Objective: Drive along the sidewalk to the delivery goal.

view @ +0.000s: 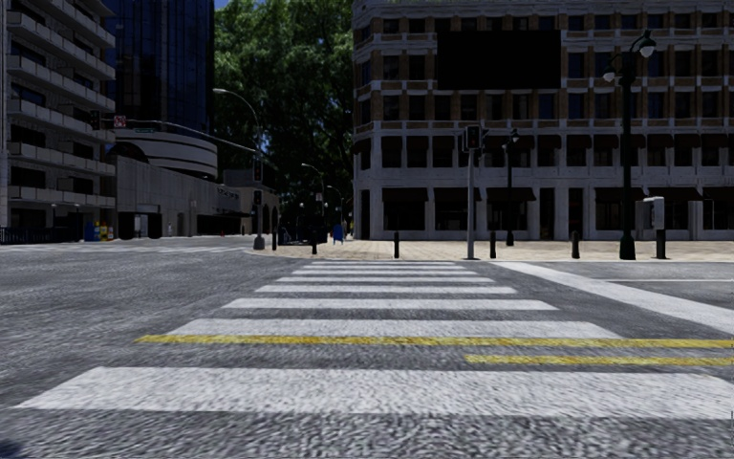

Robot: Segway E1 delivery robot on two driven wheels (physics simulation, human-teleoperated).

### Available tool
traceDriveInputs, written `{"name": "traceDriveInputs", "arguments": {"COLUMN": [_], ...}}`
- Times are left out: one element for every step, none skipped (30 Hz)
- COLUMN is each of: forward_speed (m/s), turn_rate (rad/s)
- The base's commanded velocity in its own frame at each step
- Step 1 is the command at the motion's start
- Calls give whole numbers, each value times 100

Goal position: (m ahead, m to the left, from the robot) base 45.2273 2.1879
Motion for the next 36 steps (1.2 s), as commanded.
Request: {"name": "traceDriveInputs", "arguments": {"forward_speed": [200,200,200,200,200,200,200,200,200,200,200,200,200,200,200,200,200,200,200,200,200,200,200,200,200,200,200,200,200,200,200,200,200,200,200,200], "turn_rate": [0,0,0,0,0,0,0,0,0,0,0,0,0,0,0,0,0,0,0,0,0,0,0,0,0,0,0,0,0,0,0,0,0,0,0,0]}}
